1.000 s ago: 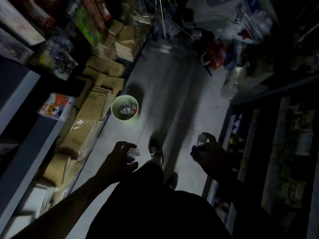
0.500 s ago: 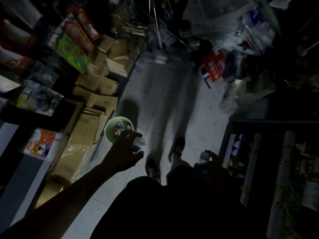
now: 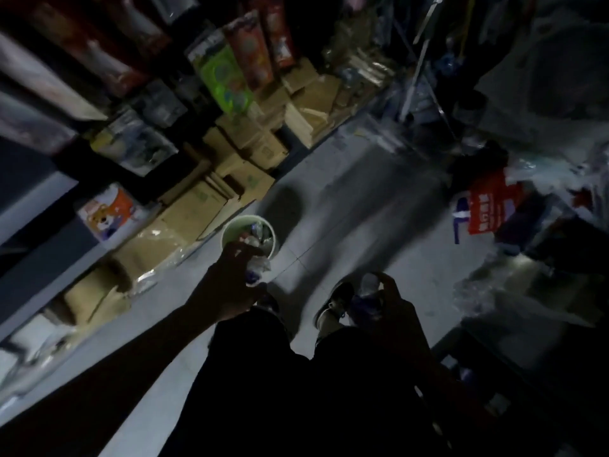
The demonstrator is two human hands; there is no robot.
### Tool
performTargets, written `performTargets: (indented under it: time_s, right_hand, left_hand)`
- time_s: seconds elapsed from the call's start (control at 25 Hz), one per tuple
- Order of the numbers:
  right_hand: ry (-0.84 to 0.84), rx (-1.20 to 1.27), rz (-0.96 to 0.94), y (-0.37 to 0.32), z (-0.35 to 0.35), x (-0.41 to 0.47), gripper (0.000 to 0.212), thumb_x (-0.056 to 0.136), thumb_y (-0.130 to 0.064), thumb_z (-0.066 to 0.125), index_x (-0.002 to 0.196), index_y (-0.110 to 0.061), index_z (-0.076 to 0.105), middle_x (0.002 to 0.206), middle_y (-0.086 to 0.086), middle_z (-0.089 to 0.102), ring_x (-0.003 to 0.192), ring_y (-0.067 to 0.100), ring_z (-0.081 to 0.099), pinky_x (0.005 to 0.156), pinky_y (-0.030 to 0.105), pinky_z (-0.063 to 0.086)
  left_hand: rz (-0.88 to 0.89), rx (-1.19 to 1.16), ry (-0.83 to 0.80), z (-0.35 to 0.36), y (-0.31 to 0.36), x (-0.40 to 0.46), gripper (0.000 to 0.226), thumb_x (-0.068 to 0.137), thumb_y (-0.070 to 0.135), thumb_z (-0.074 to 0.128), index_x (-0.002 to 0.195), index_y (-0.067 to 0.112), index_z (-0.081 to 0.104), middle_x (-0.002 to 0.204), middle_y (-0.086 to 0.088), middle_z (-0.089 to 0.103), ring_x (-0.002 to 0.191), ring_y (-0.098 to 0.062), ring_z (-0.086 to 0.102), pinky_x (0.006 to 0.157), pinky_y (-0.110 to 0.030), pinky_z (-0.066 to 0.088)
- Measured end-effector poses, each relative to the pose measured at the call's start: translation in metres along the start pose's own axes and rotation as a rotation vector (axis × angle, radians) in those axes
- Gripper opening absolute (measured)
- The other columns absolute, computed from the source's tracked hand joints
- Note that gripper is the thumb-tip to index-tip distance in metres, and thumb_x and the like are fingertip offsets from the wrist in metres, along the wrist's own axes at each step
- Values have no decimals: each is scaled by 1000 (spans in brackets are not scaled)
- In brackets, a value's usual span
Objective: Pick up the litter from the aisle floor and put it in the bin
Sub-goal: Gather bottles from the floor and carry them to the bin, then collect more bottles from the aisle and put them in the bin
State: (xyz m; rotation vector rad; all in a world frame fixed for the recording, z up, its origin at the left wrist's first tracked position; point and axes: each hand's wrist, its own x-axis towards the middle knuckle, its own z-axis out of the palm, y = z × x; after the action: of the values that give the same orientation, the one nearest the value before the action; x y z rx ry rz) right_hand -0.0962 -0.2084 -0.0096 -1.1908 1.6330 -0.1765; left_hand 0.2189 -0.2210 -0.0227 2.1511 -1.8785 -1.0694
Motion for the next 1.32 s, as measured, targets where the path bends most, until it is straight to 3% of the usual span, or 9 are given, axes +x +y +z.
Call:
performTargets:
  time_s: [0.2,0.4,0.52,0.72,0.8,0.88,1.0,1.12,1.32]
  right_hand:
    - [-132,-153,-145,-28,59,83,63,79,-56,75,133,-40,48,116,-18,66,104,1,64,89,21,51]
    - [-269,-168,-149,-18,190,189,61,82,-56,76,131,-40,44,118,-16,63,102,1,64,87,29,60]
    - [-212,-221,-100,4,272,275,92,77,-57,78,149,-21,33,126,-10,56,104,3,57,76,15,54]
    - [-153,-194,-151,33,396,412,70,87,-56,72,136,-13,47,114,-8,66,78,-9,58,63,4,49]
    - [-152,-219,-187,36,436,455,71,92,-59,64,142,-12,47,120,-6,63,89,-2,60,65,1,43]
    - [-190,-240,-139,39,466,484,79,94,-61,59,150,-10,38,138,5,60,115,15,60,86,16,47]
    - [-232,-369,-10,46,467,481,76,98,-59,53,152,-9,35,140,12,58,116,24,61,87,26,46]
    - [-290,-511,-25,42,426,432,58,103,-52,47,139,-8,52,125,11,67,93,15,64,70,23,46]
    - [-424,-651,-32,-5,348,327,41,103,-41,52,128,-10,59,123,10,67,107,20,62,89,35,51]
  left_hand:
    - [-133,-116,165,20,-60,26,59,75,32,86,129,24,62,130,1,50,73,-2,57,63,-1,44]
    - [-359,-277,259,108,-167,95,58,70,17,90,123,24,66,131,-9,38,79,-14,60,77,-30,60]
    - [-551,-406,265,170,-238,149,52,70,30,89,117,29,68,122,-3,49,88,-17,68,79,-32,60]
    - [-663,-483,307,258,-350,239,68,77,60,78,130,23,61,122,-8,64,99,-18,68,81,-36,61]
    - [-721,-523,302,277,-383,263,68,86,62,68,140,25,52,131,-7,62,110,-21,64,87,-37,57]
    - [-783,-615,274,284,-403,275,56,93,56,61,142,30,50,132,-4,62,112,-23,63,87,-35,54]
    - [-794,-596,156,279,-405,263,41,98,44,58,136,28,57,117,1,58,90,-15,57,65,-21,43]
    - [-748,-519,59,252,-385,218,33,99,34,57,128,21,65,126,-5,64,97,-17,58,77,-25,46]
    - [-672,-427,-115,169,-332,128,33,93,43,55,115,22,69,110,-2,73,97,-24,69,87,-39,57]
